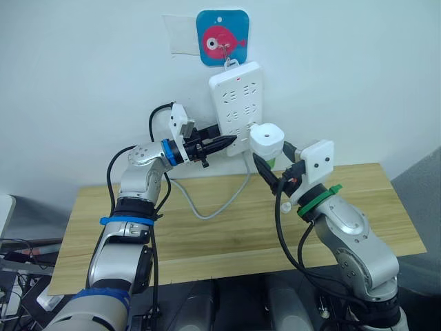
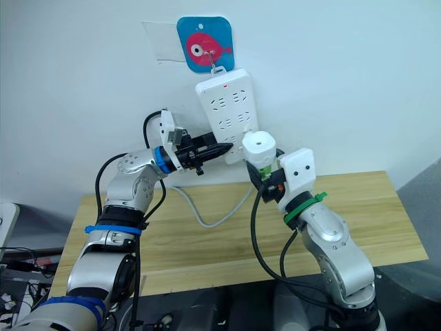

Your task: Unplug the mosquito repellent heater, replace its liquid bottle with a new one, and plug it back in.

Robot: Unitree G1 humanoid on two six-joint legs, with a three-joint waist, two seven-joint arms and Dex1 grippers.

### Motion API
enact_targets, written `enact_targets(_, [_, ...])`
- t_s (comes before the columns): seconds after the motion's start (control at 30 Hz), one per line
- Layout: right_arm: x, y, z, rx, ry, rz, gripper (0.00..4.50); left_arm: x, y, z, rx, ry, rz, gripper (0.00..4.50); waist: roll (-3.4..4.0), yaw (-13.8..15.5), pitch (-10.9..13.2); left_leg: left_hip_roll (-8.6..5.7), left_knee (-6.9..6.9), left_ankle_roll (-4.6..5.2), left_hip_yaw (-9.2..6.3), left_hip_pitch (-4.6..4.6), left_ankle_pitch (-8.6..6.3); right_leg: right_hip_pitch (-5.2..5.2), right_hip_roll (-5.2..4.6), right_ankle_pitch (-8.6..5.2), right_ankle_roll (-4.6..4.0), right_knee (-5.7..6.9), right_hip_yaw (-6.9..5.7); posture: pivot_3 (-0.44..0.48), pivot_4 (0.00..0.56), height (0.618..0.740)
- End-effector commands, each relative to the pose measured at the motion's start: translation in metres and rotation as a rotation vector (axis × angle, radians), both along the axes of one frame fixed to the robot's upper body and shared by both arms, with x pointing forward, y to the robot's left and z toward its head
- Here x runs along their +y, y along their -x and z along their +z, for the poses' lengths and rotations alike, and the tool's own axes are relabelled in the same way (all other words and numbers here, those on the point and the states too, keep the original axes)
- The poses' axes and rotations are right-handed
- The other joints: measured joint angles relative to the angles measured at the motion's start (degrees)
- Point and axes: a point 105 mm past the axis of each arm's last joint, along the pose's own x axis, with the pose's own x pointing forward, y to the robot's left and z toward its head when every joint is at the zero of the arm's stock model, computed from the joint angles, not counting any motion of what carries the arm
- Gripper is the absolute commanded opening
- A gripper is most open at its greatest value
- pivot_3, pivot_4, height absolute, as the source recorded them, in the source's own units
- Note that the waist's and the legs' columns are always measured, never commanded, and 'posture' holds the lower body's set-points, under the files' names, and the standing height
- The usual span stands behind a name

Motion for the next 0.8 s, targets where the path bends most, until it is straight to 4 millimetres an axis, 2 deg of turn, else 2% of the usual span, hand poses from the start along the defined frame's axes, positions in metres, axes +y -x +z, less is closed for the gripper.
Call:
enact_targets(0.03, [0.0057,0.0044,0.0159,-0.071,-0.019,0.023,2.99,-0.0052,0.0049,0.0133,-0.055,-0.003,-0.03,1.3,0.0,0.0,0.0,0.0,0.0,0.0,0.0,0.0,0.0,0.0,0.0,0.0,0.0,0.0,0.0,-0.157,0.236,0.74])
enact_targets(0.8, [0.0043,0.0049,0.0102,-0.05,-0.003,0.012,2.99,-0.0045,0.0045,0.0134,-0.059,-0.009,-0.027,1.3,0.0,0.0,0.0,0.0,0.0,0.0,-0.01,0.0,0.0,0.0,0.0,0.0,0.0,0.0,0.0,-0.154,0.231,0.74])
